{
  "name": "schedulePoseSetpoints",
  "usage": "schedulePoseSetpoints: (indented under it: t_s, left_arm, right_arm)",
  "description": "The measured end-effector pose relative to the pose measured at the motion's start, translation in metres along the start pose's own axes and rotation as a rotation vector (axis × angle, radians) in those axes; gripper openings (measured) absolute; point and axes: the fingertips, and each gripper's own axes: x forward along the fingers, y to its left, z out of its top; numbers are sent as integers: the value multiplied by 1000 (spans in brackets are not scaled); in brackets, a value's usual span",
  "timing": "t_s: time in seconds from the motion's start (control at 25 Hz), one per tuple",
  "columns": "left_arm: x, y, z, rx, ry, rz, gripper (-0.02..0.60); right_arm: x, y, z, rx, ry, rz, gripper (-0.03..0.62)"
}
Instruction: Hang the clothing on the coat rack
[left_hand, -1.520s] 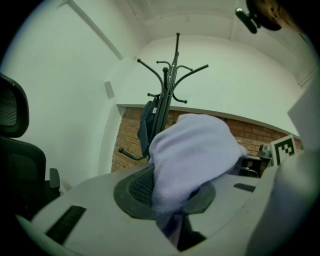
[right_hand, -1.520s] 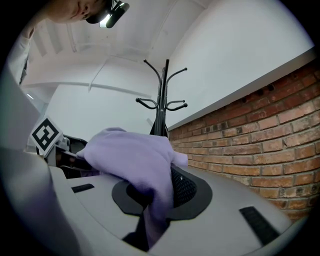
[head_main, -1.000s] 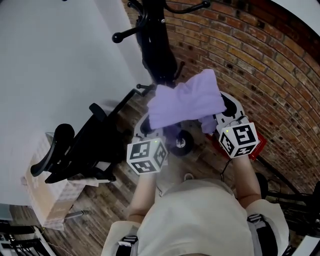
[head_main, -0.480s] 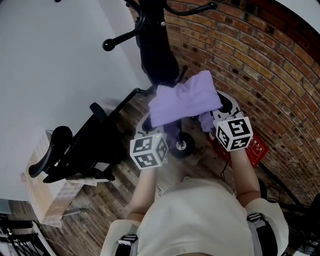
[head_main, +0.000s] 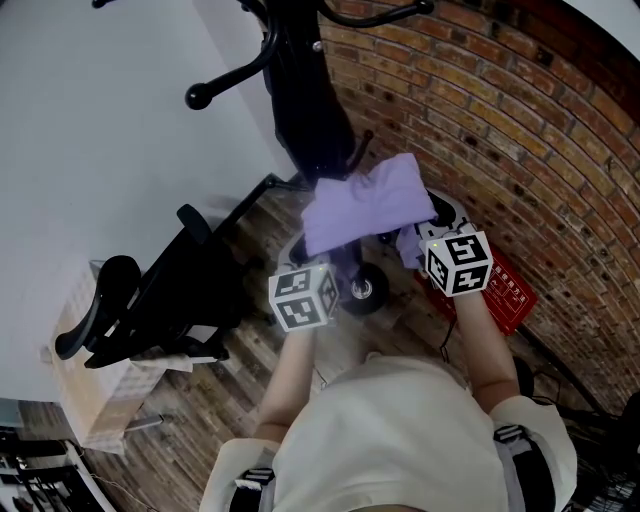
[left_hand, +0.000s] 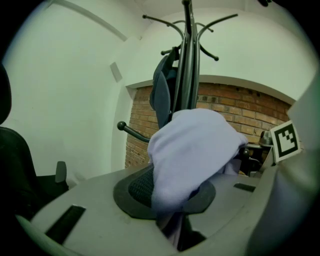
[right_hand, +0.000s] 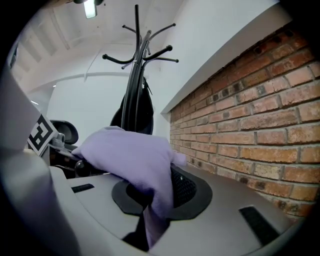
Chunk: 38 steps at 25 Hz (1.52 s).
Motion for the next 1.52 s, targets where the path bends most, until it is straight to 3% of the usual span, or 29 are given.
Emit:
schedulePoseSetpoints:
  t_s: [0.4,0.64,0.92,1.12,1.32,1.52]
  left_arm:
    - [16,1,-42,47,95,-6,65]
    - [24,-13,-67,64,141,-68,72]
    - [25,-45,-97,-14,194,-187,83]
    - [24,-57,-104,-33,190,-202,81]
    - [18,-58,-103,-80,182,-211,86]
    - [8,-58,-100,-104,182,-216,145]
  right_arm:
    - [11,11,-49,34,91,19,51]
    - [11,34,-79,50,140,66,51]
    - [6,77,-104,104,152,155,52]
    - [3,87,-108,172,139,177,55]
    - [-1,90,-108,169,151,166,64]
    - [-9,90,-105,161,164,148,78]
